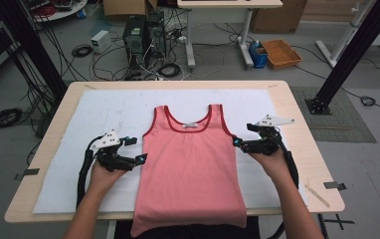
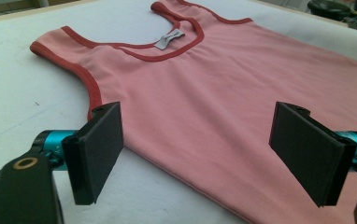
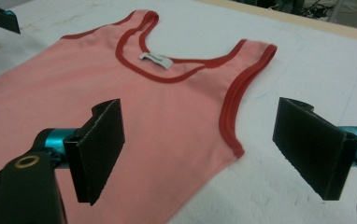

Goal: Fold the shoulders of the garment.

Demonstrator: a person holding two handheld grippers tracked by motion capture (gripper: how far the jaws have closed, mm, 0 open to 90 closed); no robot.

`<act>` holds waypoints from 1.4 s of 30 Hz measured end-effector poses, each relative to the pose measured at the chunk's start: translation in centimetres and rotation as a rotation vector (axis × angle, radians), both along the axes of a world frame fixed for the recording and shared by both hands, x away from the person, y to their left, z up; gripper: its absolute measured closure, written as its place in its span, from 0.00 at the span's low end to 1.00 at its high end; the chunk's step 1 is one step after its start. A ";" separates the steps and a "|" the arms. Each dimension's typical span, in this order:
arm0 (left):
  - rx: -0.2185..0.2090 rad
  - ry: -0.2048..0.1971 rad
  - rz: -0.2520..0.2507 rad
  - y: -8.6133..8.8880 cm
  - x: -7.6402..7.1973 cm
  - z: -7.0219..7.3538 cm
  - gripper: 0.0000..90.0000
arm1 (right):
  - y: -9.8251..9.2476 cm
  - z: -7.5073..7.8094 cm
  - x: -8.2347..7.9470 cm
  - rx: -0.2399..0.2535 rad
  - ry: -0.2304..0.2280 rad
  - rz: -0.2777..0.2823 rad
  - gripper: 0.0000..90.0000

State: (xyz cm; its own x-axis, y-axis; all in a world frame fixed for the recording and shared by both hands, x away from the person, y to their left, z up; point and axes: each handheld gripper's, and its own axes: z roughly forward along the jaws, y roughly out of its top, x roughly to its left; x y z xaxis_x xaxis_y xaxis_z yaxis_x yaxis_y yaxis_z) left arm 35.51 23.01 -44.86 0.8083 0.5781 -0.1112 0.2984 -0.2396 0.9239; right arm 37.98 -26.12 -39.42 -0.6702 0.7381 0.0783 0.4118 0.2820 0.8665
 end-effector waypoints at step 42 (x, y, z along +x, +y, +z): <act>0.022 -0.012 0.000 -0.2 -0.1 0.0 0.20 | 4.5 0.0 12.2 -0.046 0.157 -0.117 0.18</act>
State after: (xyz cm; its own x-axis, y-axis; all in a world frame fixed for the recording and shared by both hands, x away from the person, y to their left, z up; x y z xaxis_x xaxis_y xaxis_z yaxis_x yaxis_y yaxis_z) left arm 35.46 22.81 -44.85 0.8098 0.5800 -0.0889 0.2874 -0.2600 0.9218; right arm 50.19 -21.59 -39.43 -0.5616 0.8156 0.1395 0.5731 0.2618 0.7766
